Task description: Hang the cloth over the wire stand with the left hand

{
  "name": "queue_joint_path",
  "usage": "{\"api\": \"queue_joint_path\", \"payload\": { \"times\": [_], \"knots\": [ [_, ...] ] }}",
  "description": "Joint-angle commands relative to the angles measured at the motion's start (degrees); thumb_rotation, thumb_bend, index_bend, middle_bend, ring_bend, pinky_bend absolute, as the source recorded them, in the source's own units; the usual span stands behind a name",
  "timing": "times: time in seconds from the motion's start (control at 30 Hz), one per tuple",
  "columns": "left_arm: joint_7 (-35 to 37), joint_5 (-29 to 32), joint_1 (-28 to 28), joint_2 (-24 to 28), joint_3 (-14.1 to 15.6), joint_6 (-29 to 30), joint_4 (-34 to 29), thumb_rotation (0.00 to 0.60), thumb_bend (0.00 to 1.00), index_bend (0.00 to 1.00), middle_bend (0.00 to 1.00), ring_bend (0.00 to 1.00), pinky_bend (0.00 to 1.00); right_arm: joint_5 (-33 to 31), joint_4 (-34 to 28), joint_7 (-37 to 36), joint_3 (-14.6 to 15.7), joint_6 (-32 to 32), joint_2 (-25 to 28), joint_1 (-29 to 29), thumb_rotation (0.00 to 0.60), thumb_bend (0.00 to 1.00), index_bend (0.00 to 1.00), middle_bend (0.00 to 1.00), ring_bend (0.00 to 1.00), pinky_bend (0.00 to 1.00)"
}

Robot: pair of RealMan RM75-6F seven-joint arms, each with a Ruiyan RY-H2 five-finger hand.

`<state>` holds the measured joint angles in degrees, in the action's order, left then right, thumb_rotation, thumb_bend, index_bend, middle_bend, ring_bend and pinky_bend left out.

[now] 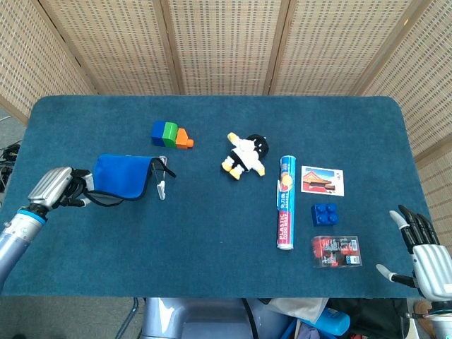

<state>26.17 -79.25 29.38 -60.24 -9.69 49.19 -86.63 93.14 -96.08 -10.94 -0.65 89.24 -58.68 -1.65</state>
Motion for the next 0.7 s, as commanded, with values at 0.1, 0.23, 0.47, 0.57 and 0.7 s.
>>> {"api": "queue_joint_path", "payload": {
  "times": [0.1,0.23,0.47,0.57,0.7],
  "knots": [
    [-4.90,-0.74,0.80,-2.66,2.12,-0.35,3.01,0.600,0.58,0.57,0.76,0.74,0.90,0.01,-0.07,0.10,0.06,-0.09,0.05,0.00,0.600,0.00,0.01,0.00,0.00,0.00],
    [-4.56,-3.60,-0.18,-4.48,2.75,4.54,5.43,0.584,0.12,0.05,0.33,0.47,0.81,-0.05,-0.15,0.26,0.09,-0.20,0.06,-0.01,0.600,0.00,0.01,0.00,0.00,0.00],
    [-2.73,-7.52,-1.76,-5.43,4.35,10.50,8.34,0.459,0.02,0.00,0.00,0.35,0.75,0.01,-0.26,0.49,0.13,-0.27,0.05,-0.04,0.600,0.00,0.01,0.00,0.00,0.00],
    [-1.69,-7.75,-2.26,-5.42,4.48,12.03,8.62,0.441,0.02,0.00,0.00,0.34,0.74,0.15,-0.30,0.56,0.20,-0.24,0.06,-0.02,0.600,0.00,0.01,0.00,0.00,0.00],
    [-2.17,-8.13,-2.43,-3.79,5.63,11.58,7.84,0.429,0.01,0.00,0.00,0.29,0.73,0.41,-0.43,0.52,0.29,0.07,0.14,0.11,0.600,0.00,0.01,0.00,0.00,0.00]
  ]
}}
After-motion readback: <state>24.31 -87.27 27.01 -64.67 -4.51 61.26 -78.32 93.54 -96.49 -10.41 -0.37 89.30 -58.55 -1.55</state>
